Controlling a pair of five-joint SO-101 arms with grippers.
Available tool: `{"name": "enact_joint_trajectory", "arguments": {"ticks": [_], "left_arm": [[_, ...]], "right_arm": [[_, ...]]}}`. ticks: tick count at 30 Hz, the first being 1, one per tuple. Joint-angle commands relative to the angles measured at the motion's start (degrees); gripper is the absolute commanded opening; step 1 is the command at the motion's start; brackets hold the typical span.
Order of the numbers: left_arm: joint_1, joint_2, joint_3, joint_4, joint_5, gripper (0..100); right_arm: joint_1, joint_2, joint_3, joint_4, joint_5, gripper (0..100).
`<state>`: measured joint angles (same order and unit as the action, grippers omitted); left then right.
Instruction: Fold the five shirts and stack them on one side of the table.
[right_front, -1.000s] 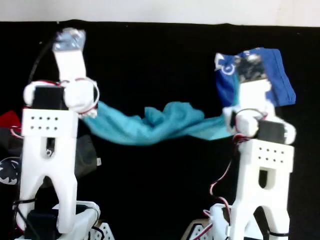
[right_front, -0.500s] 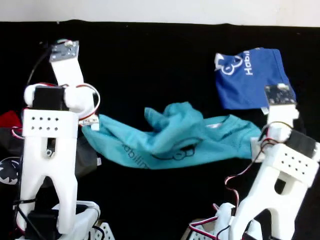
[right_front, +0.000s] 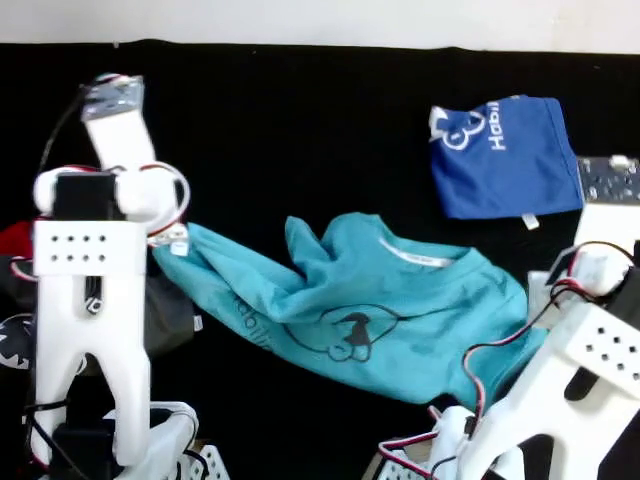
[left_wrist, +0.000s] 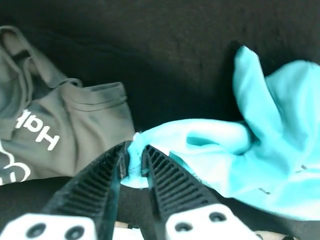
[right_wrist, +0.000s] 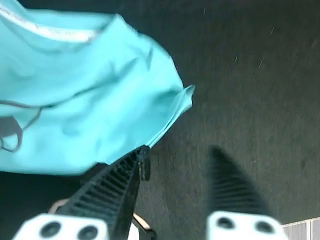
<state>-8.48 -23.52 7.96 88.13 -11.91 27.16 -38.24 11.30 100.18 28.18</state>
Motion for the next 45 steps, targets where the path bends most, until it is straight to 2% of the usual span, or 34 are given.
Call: {"name": "enact_joint_trajectory", "arguments": {"ticks": [1,6,9,14,19,23,27,32,34,36,40,45], "left_arm": [[-4.53,-1.71,-1.98,-0.62,0.62,1],[-5.85,-1.19,-1.54,0.18,0.62,1],[-5.85,-1.19,-1.54,0.70,0.62,1],[-3.38,-1.19,3.82,1.85,0.62,1],[-0.92,-1.54,15.78,-0.18,0.53,1],[-0.75,-1.63,20.53,-3.16,0.53,1],[-0.84,-1.63,22.02,-3.96,0.53,1],[-0.92,-1.63,21.67,-3.96,0.53,1],[-0.75,-1.63,21.67,-3.96,0.53,1],[-0.66,-1.63,21.67,-4.40,0.53,1],[-0.92,-1.63,21.93,-6.95,0.53,1],[-1.01,-1.63,19.91,-7.21,0.53,1]], "right_arm": [[-6.99,-1.45,-6.73,0.66,-6.42,29.2],[-28.18,7.34,-9.27,-3.74,-17.14,29.2],[-37.05,19.38,-9.98,-10.33,-21.45,29.2],[-44.88,38.81,-17.45,-18.86,-25.58,29.3],[-51.03,52.62,-28.62,-19.38,-25.76,29.3],[-55.87,60.53,-31.96,-19.30,-25.49,29.3],[-58.15,66.15,-31.87,-17.19,-25.23,29.3],[-56.75,71.16,-32.31,-13.49,-25.14,29.3],[-56.13,71.43,-32.31,-13.05,-22.95,28.8],[-55.96,71.25,-32.31,-13.05,-20.13,23.0],[-55.60,71.34,-35.56,-12.79,-17.93,0.0],[-50.68,71.16,-47.08,-6.73,-18.02,0.6]]}}
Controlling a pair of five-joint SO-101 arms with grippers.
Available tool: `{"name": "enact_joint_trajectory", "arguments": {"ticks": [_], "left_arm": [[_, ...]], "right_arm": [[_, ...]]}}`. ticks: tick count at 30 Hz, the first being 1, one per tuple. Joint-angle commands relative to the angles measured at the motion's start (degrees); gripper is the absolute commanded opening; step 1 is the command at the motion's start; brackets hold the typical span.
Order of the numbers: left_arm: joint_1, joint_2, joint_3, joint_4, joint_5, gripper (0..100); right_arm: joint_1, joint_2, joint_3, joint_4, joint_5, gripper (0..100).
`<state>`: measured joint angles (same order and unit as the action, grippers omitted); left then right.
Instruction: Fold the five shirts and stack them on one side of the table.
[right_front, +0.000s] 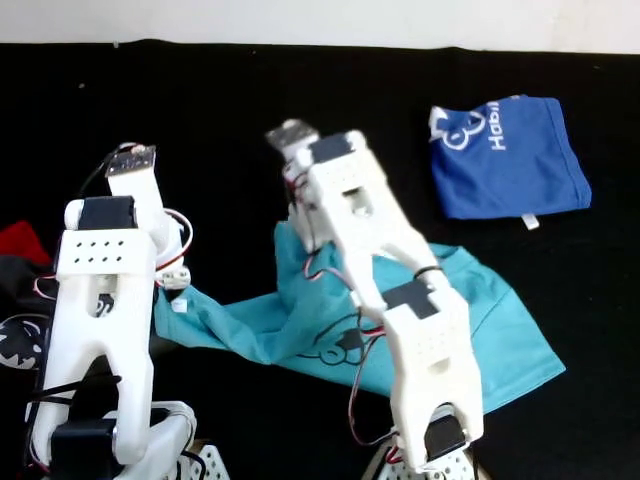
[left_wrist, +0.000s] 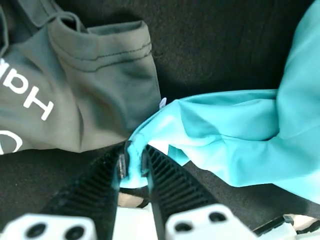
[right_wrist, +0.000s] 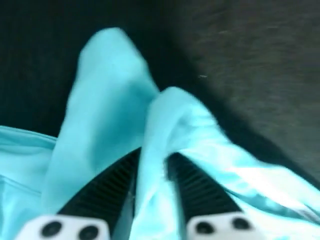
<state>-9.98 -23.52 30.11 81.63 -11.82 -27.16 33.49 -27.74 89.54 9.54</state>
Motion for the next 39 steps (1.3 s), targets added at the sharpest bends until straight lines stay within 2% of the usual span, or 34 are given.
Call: {"name": "enact_joint_trajectory", "arguments": {"ticks": [1,4,9,13,16,21,26,32,34,39], "left_arm": [[0.31,-1.63,-3.65,-0.44,0.44,1],[-2.07,-1.71,-10.68,-0.26,0.62,1],[-6.46,-1.19,-26.86,1.85,0.53,1],[-6.81,-1.19,-39.60,3.60,0.53,1],[-6.55,-1.19,-47.96,3.87,0.53,1],[-6.46,-1.10,-57.71,3.34,0.53,1],[-6.46,-1.63,-63.87,3.87,0.62,1],[-4.09,-1.19,-62.73,14.15,0.53,1],[-3.38,-1.63,-58.33,16.62,0.53,1],[-3.21,-1.63,-41.80,17.49,0.44,1]], "right_arm": [[4.62,-0.57,-11.30,5.93,0.70,0.6],[7.16,-0.66,-21.93,11.74,0.70,0.6],[9.89,-5.58,-34.24,10.59,0.97,0.6],[9.98,-7.69,-43.30,9.71,0.97,0.6],[11.12,-7.78,-49.54,6.20,0.97,0.6],[13.23,-7.96,-54.99,-5.67,0.97,0.6],[12.97,-10.07,-56.13,-5.49,0.79,0.6],[13.05,-12.79,-55.96,6.99,0.97,0.6],[13.14,-12.62,-55.69,11.65,0.97,0.6],[14.73,-12.70,-47.96,11.65,0.70,0.6]]}}
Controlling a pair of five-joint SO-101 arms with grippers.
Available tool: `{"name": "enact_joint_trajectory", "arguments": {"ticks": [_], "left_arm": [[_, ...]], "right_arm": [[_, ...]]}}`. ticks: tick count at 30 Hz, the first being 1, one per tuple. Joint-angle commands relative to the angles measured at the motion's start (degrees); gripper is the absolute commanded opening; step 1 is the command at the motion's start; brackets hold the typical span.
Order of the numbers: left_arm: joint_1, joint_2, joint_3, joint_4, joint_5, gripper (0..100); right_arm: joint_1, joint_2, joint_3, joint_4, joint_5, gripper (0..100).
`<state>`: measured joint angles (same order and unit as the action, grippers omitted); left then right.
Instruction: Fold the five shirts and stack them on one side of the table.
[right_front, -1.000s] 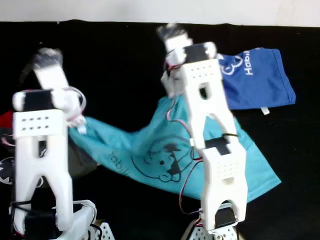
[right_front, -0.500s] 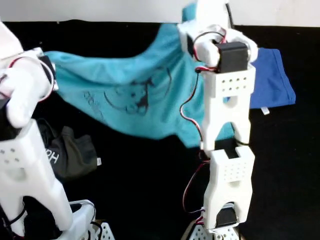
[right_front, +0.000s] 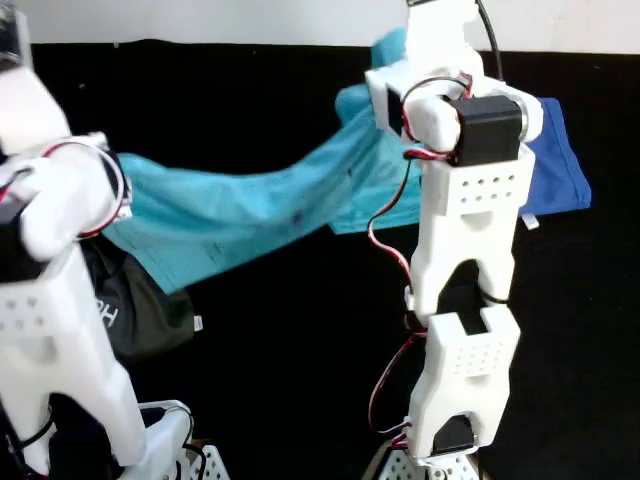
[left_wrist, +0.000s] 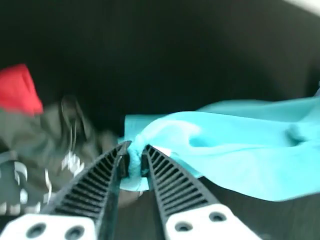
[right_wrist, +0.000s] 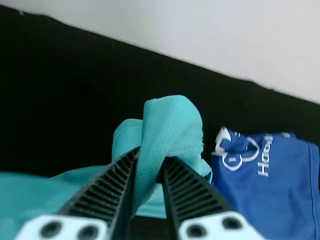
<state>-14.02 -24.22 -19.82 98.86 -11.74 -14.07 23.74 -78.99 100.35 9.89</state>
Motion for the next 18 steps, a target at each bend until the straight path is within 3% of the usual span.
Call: {"name": "enact_joint_trajectory", "arguments": {"ticks": [1,10,18], "left_arm": [[0.84,-0.84,11.65,0.26,0.35,1],[1.19,-0.92,33.45,-3.96,0.26,1],[7.60,-0.92,45.32,-5.80,0.26,1]], "right_arm": [[1.71,-3.03,6.29,0.84,0.35,0.6],[2.33,-17.19,48.13,0.22,-4.75,0.6],[7.25,-40.48,97.10,-16.84,-2.11,0.6]]}}
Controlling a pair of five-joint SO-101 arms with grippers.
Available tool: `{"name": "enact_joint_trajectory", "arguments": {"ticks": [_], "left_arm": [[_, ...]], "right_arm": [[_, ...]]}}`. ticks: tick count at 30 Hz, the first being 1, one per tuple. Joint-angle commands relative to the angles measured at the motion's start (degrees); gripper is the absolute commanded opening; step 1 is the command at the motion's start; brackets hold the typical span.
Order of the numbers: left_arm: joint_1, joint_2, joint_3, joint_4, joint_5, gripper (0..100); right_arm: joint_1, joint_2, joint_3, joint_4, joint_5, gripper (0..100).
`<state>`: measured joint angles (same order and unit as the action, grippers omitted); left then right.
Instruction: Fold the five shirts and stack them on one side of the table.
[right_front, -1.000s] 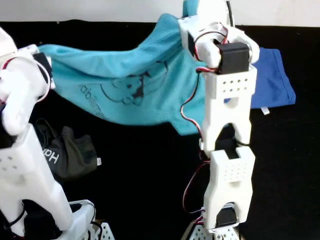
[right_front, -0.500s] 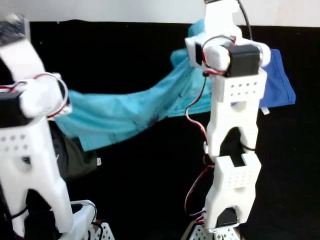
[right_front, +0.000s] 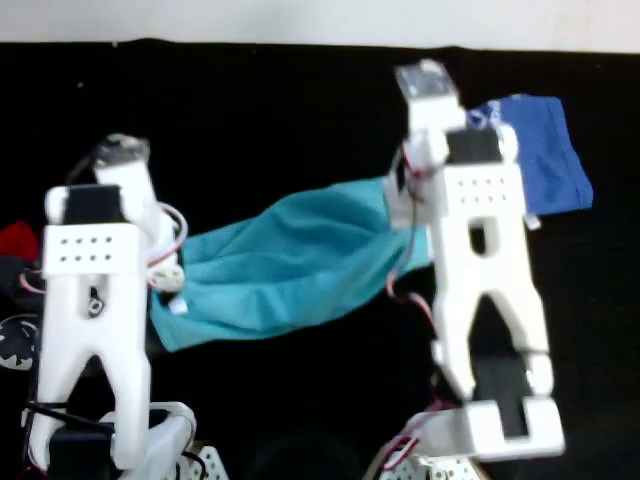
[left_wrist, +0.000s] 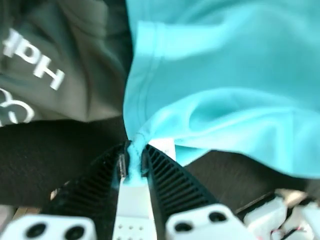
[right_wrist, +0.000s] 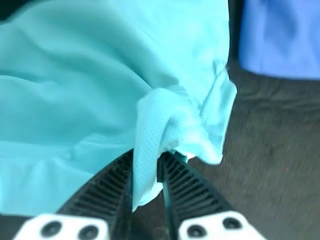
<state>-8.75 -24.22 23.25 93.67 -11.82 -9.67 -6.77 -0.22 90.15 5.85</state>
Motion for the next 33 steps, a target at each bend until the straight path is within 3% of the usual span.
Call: {"name": "enact_joint_trajectory", "arguments": {"ticks": [1,6,10,17,22,26,33], "left_arm": [[2.59,-0.92,3.12,-1.23,0.35,1],[2.77,-0.75,7.69,-5.54,-4.48,1],[2.59,-0.57,10.95,-8.97,-5.63,1],[2.59,-0.57,13.76,-11.16,-5.63,1],[2.51,-0.92,13.58,-10.99,-5.63,1],[2.51,-0.92,13.32,-10.99,-5.63,1],[2.51,-0.92,13.32,-10.73,-5.63,1]], "right_arm": [[3.65,-12.70,23.87,-8.57,3.43,0.6],[6.73,-21.67,44.44,-15.16,12.66,0.6],[6.81,-25.54,50.51,-14.46,17.14,0.9],[6.55,-31.25,44.35,0.31,17.23,17.0],[6.55,-37.41,29.67,7.16,16.79,17.2],[6.46,-35.21,27.74,0.75,14.07,17.3],[6.46,-15.87,32.22,-11.56,12.40,24.9]]}}
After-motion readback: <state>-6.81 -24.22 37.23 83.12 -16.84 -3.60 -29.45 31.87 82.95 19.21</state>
